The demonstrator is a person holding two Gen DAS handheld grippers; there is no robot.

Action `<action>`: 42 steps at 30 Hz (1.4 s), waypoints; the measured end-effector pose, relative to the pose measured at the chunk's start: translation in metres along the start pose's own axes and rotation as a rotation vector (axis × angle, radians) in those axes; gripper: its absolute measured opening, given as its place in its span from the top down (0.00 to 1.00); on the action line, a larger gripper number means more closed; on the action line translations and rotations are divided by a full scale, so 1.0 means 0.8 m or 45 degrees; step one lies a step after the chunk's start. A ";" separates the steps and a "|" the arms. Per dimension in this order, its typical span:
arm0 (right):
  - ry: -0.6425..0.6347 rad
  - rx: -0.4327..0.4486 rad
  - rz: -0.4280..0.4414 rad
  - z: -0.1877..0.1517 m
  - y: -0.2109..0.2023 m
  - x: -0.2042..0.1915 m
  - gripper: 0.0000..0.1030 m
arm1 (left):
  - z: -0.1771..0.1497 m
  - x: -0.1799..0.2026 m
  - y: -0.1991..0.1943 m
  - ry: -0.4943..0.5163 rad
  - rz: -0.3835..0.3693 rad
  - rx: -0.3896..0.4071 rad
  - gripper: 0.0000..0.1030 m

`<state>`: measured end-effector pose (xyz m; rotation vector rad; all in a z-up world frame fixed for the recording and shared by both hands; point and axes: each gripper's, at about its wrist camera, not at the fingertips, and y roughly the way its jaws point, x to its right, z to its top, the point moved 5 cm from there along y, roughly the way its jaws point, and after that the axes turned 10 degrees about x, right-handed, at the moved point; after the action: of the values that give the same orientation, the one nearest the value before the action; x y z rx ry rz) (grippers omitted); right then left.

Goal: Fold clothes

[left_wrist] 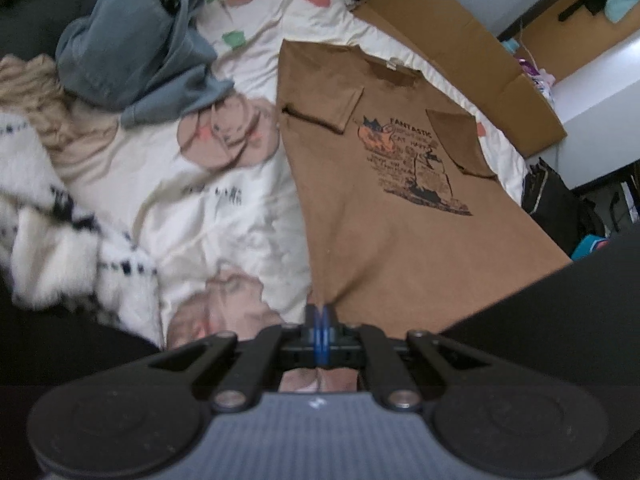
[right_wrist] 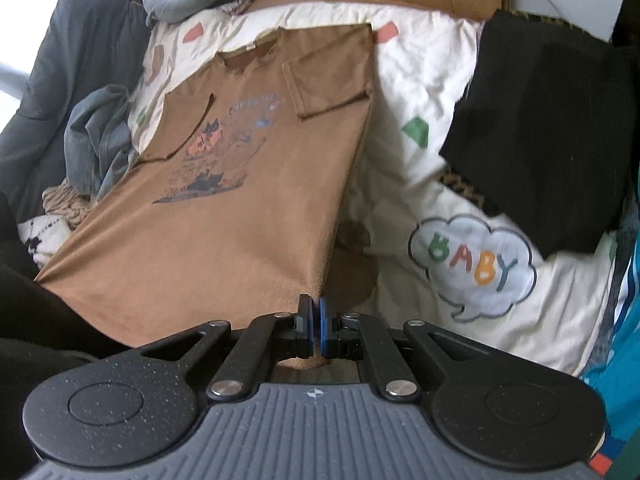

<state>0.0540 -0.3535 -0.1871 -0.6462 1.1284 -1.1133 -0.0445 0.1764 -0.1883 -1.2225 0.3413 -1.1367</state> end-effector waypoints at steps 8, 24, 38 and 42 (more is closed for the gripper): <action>0.033 0.024 0.011 0.009 0.001 0.006 1.00 | 0.016 0.001 0.001 -0.032 -0.013 0.031 0.99; 0.012 0.052 0.018 0.064 0.040 0.006 1.00 | 0.077 -0.009 0.032 -0.042 -0.018 0.059 0.99; 0.037 0.105 0.033 0.128 0.080 0.018 1.00 | 0.135 -0.016 0.079 -0.084 -0.029 0.068 0.99; 0.046 0.129 0.033 0.153 0.091 0.022 1.00 | 0.166 -0.010 0.093 -0.064 -0.035 0.092 0.99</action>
<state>0.1947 -0.3576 -0.2147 -0.5326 1.1006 -1.1562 0.0873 0.2505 -0.2057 -1.1936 0.2440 -1.1306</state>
